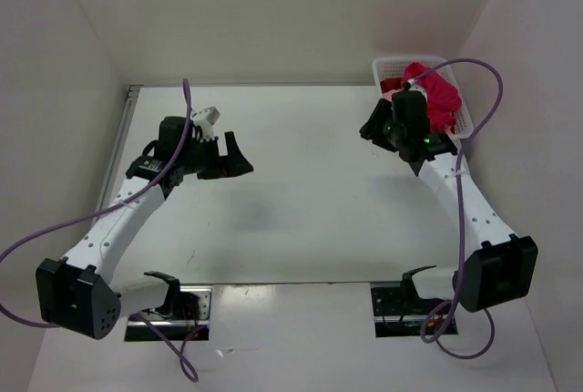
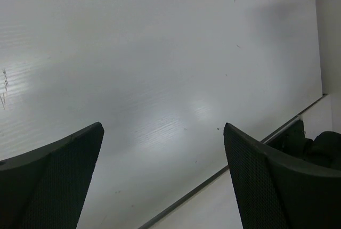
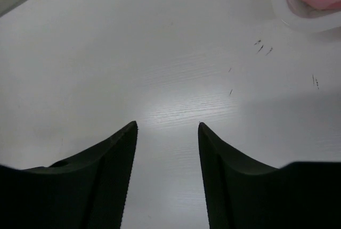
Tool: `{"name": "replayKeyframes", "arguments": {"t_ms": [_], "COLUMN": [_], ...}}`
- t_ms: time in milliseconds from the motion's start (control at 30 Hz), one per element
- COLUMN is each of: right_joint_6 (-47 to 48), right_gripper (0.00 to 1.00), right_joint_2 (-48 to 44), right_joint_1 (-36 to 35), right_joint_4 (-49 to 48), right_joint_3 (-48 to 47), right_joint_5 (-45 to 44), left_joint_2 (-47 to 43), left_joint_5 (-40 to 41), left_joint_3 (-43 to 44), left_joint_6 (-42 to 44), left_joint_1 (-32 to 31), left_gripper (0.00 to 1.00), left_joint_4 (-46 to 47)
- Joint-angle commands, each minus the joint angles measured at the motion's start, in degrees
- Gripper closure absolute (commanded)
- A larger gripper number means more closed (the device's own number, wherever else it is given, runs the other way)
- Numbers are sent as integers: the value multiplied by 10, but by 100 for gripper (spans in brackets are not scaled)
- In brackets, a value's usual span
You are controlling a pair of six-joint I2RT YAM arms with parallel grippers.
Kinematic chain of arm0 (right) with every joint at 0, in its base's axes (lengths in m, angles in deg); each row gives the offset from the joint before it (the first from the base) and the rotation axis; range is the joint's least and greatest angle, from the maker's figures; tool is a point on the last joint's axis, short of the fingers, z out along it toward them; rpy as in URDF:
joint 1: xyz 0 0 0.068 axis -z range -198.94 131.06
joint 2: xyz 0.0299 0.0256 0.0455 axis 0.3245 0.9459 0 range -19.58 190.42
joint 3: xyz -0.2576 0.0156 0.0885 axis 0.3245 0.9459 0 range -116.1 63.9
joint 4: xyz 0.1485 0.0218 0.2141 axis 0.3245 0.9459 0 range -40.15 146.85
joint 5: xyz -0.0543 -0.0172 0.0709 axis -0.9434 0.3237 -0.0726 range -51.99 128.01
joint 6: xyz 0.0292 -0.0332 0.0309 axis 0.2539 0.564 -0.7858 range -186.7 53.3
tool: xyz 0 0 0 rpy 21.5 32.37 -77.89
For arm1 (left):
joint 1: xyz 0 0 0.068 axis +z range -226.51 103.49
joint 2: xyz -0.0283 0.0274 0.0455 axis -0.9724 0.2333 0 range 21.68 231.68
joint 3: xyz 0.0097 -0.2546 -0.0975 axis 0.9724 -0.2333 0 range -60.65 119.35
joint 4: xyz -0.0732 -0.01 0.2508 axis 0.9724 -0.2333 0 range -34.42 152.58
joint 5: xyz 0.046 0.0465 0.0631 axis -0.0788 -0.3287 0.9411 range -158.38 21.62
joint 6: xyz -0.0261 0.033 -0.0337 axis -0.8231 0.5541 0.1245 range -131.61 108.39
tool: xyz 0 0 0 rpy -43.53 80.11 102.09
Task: Fold and stack the t-shirts
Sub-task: Grab crumpled tshirt from bin with the right arm
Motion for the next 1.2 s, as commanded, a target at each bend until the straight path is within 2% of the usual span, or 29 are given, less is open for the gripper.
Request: {"name": "replayKeyframes", "arguments": {"t_ms": [0,100,233,300,333,367,400,433,500,567,600,667,733,767,833,900,933,1167], "right_joint_6": [11,6,37,43,43,43,43,43,61,66,67,67,60,60,60,68,73,91], "right_gripper": [43,28,27,39,59,69,76,81,82,82,78,63,57,49,43,36,34,32], "right_joint_2": [15,27,69,75,75,75,85,94,121,178,197,241,278,293,328,394,415,525], "right_joint_1": [1,1,6,18,29,40,51,71,87,122,137,175,198,212,219,219,219,219], "right_joint_4": [-7,-13,4,-7,-13,-18,-18,-18,-2,25,25,25,19,14,14,49,59,65], "right_joint_3": [-22,-37,-94,-116,-116,-129,-136,-147,-187,-236,-250,-281,-315,-331,-388,-441,-486,-579], "right_joint_5": [-4,-4,-15,-23,-14,-9,-16,-29,-92,-120,-125,-135,-135,-135,-135,-135,-141,-151], "left_joint_2": [13,6,-28,-28,-28,-28,-28,-28,-33,-33,-33,-33,-33,-33,-28,-15,-15,11], "left_joint_5": [-13,-42,-98,-103,-103,-97,-97,-97,-102,-109,-109,-109,-104,-104,-96,-96,-96,-96], "left_joint_3": [17,22,-10,-10,-16,-16,-16,-21,-29,-38,-48,-53,-62,-68,-68,-62,-62,-62], "left_joint_6": [29,34,19,11,11,11,6,6,-11,-24,-30,-38,-44,-39,-33,-27,-27,-27], "left_joint_1": [0,0,0,-15,-15,-20,-27,-27,-35,-51,-51,-57,-63,-69,-74,-79,-85,-85], "left_gripper": [0,0,0,0,0,3,13,25,50,53,55,52,50,48,45,41,39,36], "left_joint_4": [-5,14,78,83,89,89,89,95,105,116,125,132,132,126,121,121,121,121]}}
